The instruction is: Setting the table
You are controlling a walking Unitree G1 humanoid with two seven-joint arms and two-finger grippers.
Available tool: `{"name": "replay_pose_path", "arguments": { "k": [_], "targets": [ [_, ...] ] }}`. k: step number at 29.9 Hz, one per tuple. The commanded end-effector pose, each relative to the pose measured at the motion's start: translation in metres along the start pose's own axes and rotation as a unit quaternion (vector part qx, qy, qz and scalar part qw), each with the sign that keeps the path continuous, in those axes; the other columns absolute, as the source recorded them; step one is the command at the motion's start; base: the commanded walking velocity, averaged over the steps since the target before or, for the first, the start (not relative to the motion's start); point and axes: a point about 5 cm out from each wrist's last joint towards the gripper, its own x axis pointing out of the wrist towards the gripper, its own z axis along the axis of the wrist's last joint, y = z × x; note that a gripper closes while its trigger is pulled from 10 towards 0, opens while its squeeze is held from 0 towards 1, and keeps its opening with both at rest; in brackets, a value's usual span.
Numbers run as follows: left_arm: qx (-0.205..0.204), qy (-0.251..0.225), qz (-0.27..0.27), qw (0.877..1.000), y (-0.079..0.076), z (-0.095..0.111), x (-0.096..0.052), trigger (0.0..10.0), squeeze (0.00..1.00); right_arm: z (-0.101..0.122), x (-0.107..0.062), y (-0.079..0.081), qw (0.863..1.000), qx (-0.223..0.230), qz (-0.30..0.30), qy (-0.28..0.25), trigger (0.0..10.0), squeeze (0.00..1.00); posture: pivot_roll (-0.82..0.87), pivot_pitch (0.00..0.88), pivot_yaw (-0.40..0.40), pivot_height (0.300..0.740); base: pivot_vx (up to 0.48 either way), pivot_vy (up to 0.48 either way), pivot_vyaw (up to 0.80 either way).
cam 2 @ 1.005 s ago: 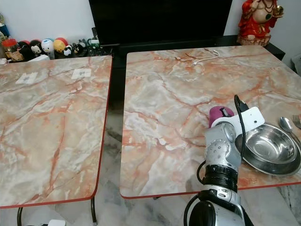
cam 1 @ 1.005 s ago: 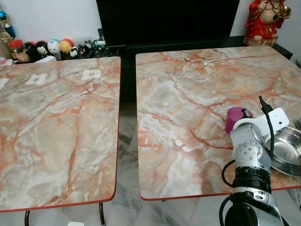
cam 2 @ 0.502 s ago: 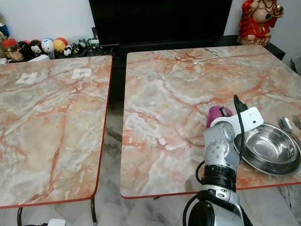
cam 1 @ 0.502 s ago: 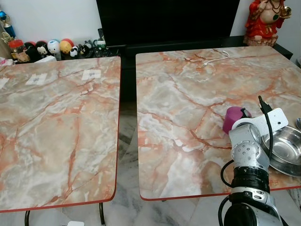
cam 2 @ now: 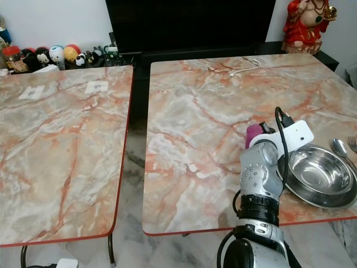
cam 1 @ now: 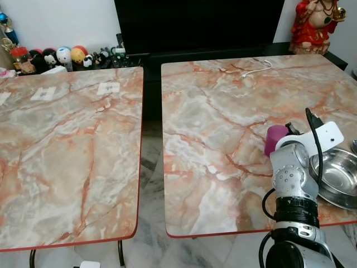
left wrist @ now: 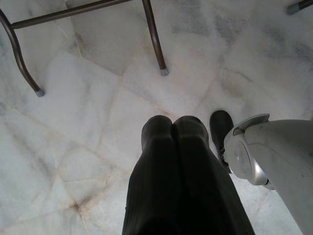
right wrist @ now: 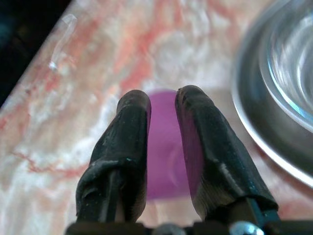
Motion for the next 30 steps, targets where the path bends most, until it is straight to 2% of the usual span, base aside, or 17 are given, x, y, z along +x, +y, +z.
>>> {"name": "replay_pose_path", "arguments": {
  "k": [1,9,14,17,19,21,22,24,25,27,28,29,30],
  "targets": [
    [0.004,-0.001,0.001,1.0,0.002,0.001,0.0,10.0,0.0,0.007,-0.003,0.004,1.0,-0.009,0.014,-0.024,10.0,0.0,0.0,0.014,0.041,0.74,0.0,0.0,0.0],
    [0.006,-0.007,-0.001,1.0,0.001,0.003,0.001,10.0,0.0,0.0,-0.007,-0.001,0.999,-0.021,0.012,-0.025,10.0,0.0,-0.01,0.0,0.045,0.74,0.0,0.0,0.0],
    [0.006,-0.009,-0.001,1.0,0.001,0.004,0.001,10.0,0.0,-0.004,-0.013,0.002,0.992,-0.094,0.069,-0.054,10.0,0.0,-0.01,0.0,0.044,0.74,0.0,0.0,0.0],
    [0.005,-0.016,0.002,1.0,0.001,0.007,0.002,10.0,0.0,-0.006,-0.017,0.0,0.982,-0.134,0.116,-0.073,10.0,0.0,-0.01,0.0,0.043,0.74,0.0,0.0,0.0],
    [0.007,-0.019,0.001,1.0,0.001,0.008,0.002,10.0,0.0,-0.006,-0.02,-0.011,0.967,-0.192,0.143,-0.09,10.0,0.0,-0.01,0.0,0.042,0.74,0.0,0.0,0.0],
    [0.009,-0.018,0.001,1.0,0.001,0.007,0.001,10.0,0.0,-0.008,-0.021,-0.018,0.956,-0.225,0.161,-0.097,10.0,0.0,-0.03,0.0,0.05,0.74,0.0,0.0,0.0],
    [0.009,-0.018,0.001,1.0,0.001,0.007,0.001,10.0,0.0,-0.008,-0.021,-0.018,0.956,-0.225,0.161,-0.097,10.0,0.0,-0.03,0.0,0.05,0.74,0.0,0.0,0.0],
    [0.011,-0.017,0.003,1.0,0.002,0.007,0.001,10.0,0.0,-0.01,-0.024,-0.027,0.938,-0.272,0.184,-0.114,10.0,0.0,-0.05,0.0,0.062,0.74,0.0,0.0,0.0],
    [0.013,-0.018,0.004,1.0,0.002,0.006,0.001,10.0,0.0,-0.01,-0.025,-0.029,0.934,-0.281,0.188,-0.12,10.0,0.0,-0.06,0.0,0.065,0.74,0.0,0.0,0.0],
    [-0.021,-0.028,0.021,0.999,0.007,0.006,-0.001,10.0,0.0,-0.005,-0.03,-0.028,0.93,-0.278,0.198,-0.137,10.0,0.0,-0.11,0.0,0.072,0.74,0.0,0.0,0.0],
    [-0.016,-0.022,0.01,1.0,0.005,0.002,-0.001,10.0,0.0,0.002,-0.031,-0.026,0.926,-0.283,0.199,-0.15,10.0,0.0,-0.08,0.0,0.075,0.74,0.0,0.0,0.0],
    [0.006,-0.009,0.006,1.0,0.003,0.0,-0.001,10.0,0.0,0.013,-0.031,-0.024,0.924,-0.267,0.215,-0.171,10.0,0.0,0.03,0.0,0.071,0.74,0.0,0.0,0.0],
    [0.007,-0.006,0.013,1.0,0.005,0.0,-0.001,10.0,0.0,0.015,-0.032,-0.024,0.924,-0.257,0.223,-0.176,10.0,0.0,0.03,0.0,0.071,0.74,0.0,0.0,0.0]
  ]
}}
